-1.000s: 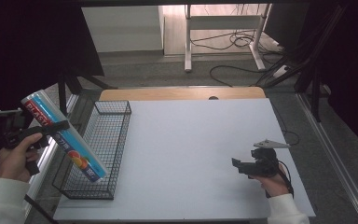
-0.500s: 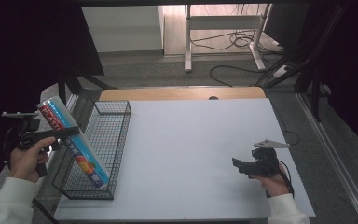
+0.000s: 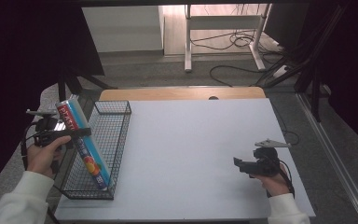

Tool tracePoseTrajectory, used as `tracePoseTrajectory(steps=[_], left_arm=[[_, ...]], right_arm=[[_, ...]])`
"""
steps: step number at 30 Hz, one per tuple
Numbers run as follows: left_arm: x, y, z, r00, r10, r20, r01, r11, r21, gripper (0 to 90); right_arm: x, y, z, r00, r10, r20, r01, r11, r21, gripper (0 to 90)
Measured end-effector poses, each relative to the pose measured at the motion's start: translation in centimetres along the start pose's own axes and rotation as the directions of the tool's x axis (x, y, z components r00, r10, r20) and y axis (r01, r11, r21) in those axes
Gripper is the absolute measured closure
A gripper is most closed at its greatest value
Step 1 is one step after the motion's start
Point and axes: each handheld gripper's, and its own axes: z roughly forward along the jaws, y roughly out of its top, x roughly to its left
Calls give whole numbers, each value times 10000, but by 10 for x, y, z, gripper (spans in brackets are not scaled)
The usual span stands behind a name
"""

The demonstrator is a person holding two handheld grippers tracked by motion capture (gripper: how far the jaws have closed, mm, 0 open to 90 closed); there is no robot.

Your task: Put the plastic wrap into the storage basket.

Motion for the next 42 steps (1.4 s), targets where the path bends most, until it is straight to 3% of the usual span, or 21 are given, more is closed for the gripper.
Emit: tracePoseTrajectory(steps=[5,13,20,26,28,32,34,38,42], left_arm=[[-3,13,29,9981,-249,-557,257,9996,131,318],[-9,24,82,9917,-259,-1262,335,9977,588,318],[2,27,106,9804,-867,-1771,1024,9914,814,317],[9,26,125,9674,-1215,-2220,1452,9850,937,312],[12,26,126,9677,-1394,-2101,1592,9840,801,270],[-3,28,115,9855,-853,-1469,938,9942,525,217],[-12,27,108,9875,-370,-1535,449,9978,486,204],[-27,18,92,9795,787,-1854,-709,9963,486,189],[-45,0,71,9576,2078,-1996,-2022,9782,482,184]], right_arm=[[-1,0,1,9999,56,134,-56,10000,28,128],[-6,0,1,9997,125,209,-126,9999,13,128],[-7,1,-1,9990,190,412,-177,9993,-323,132],[-7,0,1,9989,174,441,-164,9996,-238,132],[-8,-1,1,9989,167,443,-157,9996,-230,131],[-7,-1,1,9991,121,416,-113,9997,-207,131],[-6,-1,1,9991,109,403,-101,9997,-201,131],[-5,-2,-1,9996,-2,287,9,9998,-221,131],[-4,-3,-4,9997,-230,-81,228,9995,-239,132]])
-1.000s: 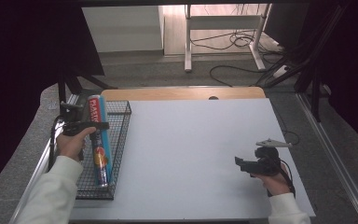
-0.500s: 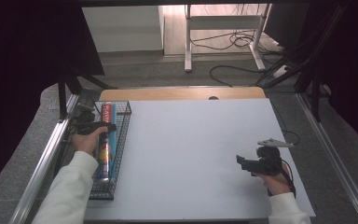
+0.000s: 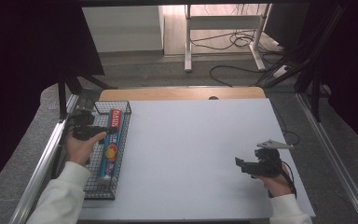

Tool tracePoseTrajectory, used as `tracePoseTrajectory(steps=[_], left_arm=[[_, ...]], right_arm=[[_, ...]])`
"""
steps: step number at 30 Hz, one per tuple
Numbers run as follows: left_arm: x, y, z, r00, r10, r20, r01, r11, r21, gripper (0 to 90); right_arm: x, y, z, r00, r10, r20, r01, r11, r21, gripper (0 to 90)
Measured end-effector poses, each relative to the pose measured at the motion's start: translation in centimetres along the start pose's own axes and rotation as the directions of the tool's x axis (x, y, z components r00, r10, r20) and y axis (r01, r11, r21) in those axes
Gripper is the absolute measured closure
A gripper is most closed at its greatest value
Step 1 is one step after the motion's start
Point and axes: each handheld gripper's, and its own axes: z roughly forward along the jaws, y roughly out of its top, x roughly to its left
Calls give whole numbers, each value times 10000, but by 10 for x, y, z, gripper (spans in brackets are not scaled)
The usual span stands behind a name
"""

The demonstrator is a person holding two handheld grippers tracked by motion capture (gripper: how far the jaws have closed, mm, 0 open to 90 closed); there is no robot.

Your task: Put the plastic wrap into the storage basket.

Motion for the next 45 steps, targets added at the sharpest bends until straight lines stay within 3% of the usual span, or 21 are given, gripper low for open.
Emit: tracePoseTrajectory(steps=[3,5,12,14,18,20,23,25,32,37,45], left_arm=[[-14,-13,-22,9968,798,-20,-798,9963,-303,184],[-22,-23,-34,9928,1157,311,-1145,9927,-378,184],[-60,-60,-58,9741,1809,1355,-1676,9803,-1041,184],[-74,-67,-58,9651,2134,1521,-1963,9732,-1199,183],[-99,-77,-46,9529,2643,1489,-2448,9599,-1369,185],[-107,-80,-37,9417,2821,1834,-2599,9560,-1361,188],[-116,-84,-23,9377,2964,1814,-2765,9526,-1271,193],[-120,-86,-15,9298,3153,1898,-3004,9482,-1036,192],[-125,-95,-5,9238,3346,1860,-3217,9419,-966,196],[-125,-94,-1,9275,3286,1781,-3154,9438,-985,196],[-125,-95,4,9249,3375,1752,-3271,9411,-858,193]], right_arm=[[0,0,0,9998,-147,-127,147,9999,45,132],[0,-1,1,9998,-169,-123,170,9998,47,132],[2,-1,-1,9993,-315,-225,315,9995,-9,132],[3,-1,-1,9990,-389,-234,389,9992,-14,132],[6,-1,-2,9980,-560,-291,559,9984,-64,132],[7,-1,-2,9975,-638,-297,635,9979,-81,132],[8,-2,-2,9968,-744,-294,742,9972,-78,132],[8,-2,-1,9963,-807,-297,805,9967,-87,132],[10,-2,0,9949,-971,-259,969,9952,-104,131],[12,-2,0,9942,-1041,-282,1038,9945,-119,131],[11,-2,-2,9938,-1080,-273,1075,9940,-182,131]])
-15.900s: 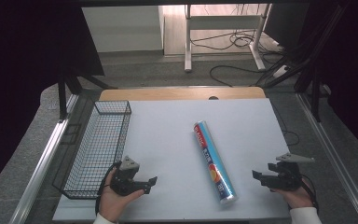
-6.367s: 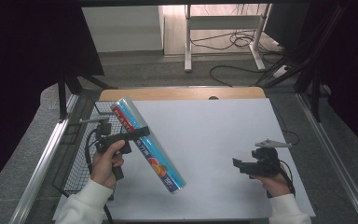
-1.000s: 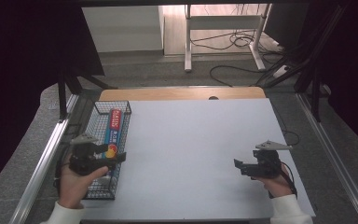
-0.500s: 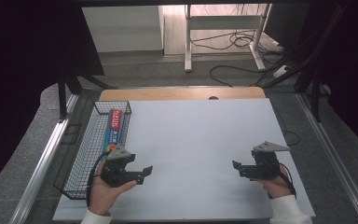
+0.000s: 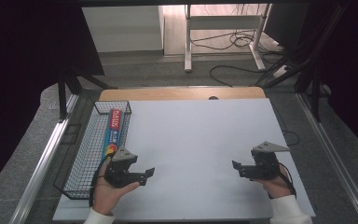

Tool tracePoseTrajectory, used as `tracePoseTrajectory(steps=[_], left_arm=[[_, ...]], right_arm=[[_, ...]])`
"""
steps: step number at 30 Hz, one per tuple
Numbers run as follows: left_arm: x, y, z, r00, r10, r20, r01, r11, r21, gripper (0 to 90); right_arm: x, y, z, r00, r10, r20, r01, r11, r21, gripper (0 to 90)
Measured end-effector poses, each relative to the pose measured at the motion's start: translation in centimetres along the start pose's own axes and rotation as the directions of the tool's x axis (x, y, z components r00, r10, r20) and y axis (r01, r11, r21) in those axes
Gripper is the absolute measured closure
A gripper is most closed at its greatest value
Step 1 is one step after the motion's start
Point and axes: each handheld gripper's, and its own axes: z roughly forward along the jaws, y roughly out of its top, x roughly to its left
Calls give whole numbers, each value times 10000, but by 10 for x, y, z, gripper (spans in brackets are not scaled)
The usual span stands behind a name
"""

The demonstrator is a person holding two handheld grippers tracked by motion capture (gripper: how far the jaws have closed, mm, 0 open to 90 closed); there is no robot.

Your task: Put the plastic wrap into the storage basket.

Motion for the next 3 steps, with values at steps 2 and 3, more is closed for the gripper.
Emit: tracePoseTrajectory(steps=[2,3], left_arm=[[1,0,0,10000,-91,21,91,10000,-39,193],[1,0,1,10000,-65,7,65,10000,-35,193]], right_arm=[[1,0,0,10000,-30,-44,30,10000,8,131],[1,1,-1,10000,-52,-79,52,10000,-14,131]])
